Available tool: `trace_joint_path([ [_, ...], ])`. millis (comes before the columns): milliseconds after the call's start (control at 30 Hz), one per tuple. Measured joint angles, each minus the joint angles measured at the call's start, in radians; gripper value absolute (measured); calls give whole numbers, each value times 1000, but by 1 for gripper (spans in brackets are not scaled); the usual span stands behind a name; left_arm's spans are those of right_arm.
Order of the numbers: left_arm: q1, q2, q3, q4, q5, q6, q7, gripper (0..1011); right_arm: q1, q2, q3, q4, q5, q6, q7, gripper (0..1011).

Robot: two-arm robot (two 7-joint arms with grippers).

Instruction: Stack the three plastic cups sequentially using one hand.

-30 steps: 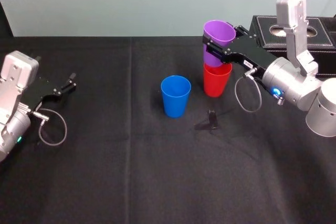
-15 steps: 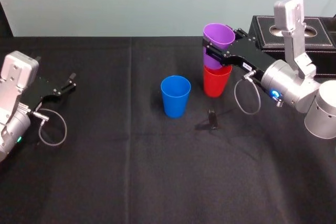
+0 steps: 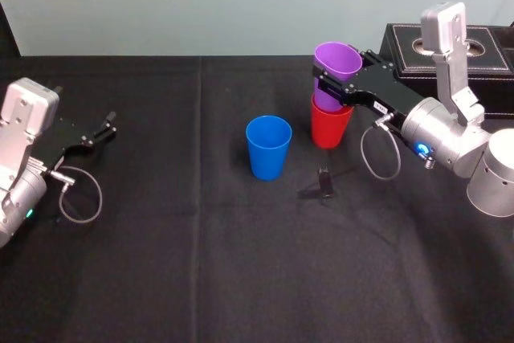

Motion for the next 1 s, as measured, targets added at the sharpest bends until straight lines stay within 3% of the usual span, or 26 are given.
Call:
trace_joint_path([
  [1000, 0, 0, 0, 0, 0, 0, 0, 1005, -1, -26, -2, 88, -25, -48, 9, 726],
])
